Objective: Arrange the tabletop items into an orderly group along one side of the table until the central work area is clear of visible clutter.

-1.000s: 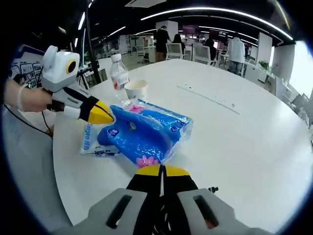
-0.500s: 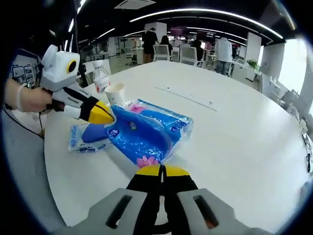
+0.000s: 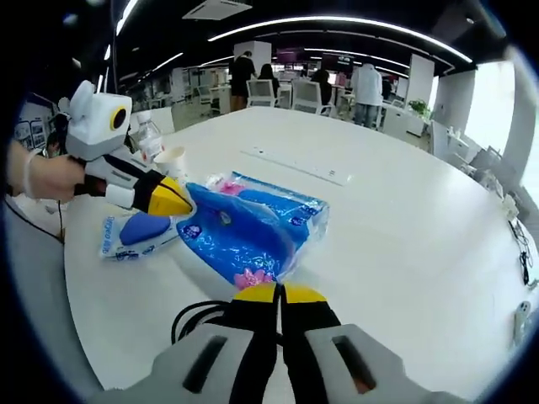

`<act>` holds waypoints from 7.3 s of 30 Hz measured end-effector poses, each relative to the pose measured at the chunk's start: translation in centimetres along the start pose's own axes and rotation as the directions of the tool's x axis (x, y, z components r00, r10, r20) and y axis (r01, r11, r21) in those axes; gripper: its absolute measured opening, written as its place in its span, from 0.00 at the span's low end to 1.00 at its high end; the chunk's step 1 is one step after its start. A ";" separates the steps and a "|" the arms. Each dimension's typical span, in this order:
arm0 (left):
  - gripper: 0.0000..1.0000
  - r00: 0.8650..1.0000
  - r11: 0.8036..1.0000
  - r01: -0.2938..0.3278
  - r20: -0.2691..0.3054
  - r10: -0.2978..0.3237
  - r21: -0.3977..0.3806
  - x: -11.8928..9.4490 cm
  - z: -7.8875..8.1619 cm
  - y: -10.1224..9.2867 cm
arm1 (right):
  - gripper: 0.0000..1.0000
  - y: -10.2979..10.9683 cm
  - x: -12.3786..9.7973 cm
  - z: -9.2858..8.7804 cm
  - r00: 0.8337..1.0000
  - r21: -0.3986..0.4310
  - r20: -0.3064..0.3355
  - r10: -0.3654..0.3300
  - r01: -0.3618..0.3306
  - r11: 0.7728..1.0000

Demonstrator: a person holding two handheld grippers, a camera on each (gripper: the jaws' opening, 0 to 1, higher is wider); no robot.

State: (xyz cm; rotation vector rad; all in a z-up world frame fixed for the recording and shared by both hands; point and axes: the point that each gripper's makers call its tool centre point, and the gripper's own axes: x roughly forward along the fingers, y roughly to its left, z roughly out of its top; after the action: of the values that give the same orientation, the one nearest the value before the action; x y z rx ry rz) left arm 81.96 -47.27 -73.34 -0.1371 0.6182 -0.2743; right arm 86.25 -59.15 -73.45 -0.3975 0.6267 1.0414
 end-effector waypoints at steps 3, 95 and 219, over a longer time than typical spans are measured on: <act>0.00 1.000 1.000 0.003 0.001 -0.003 -0.003 0.7 0.2 -0.2 | 0.00 -0.6 0.1 -0.3 1.000 0.009 -0.001 -0.007 0.007 1.000; 0.13 0.999 0.999 0.034 -0.033 -0.034 -0.004 8.4 -2.1 -2.6 | 0.20 -7.2 1.6 -7.0 0.987 0.086 -0.053 -0.149 0.153 0.984; 0.42 0.967 0.907 -0.250 -0.049 0.248 -0.339 -20.5 -12.4 6.8 | 0.53 13.4 8.7 6.3 0.968 -0.191 -0.037 0.248 -0.250 0.949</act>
State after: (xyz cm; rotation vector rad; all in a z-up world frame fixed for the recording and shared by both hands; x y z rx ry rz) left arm 60.14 -35.33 -73.47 -0.3903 0.6772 0.0847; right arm 79.23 -43.48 -74.51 -0.5047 0.5989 1.3490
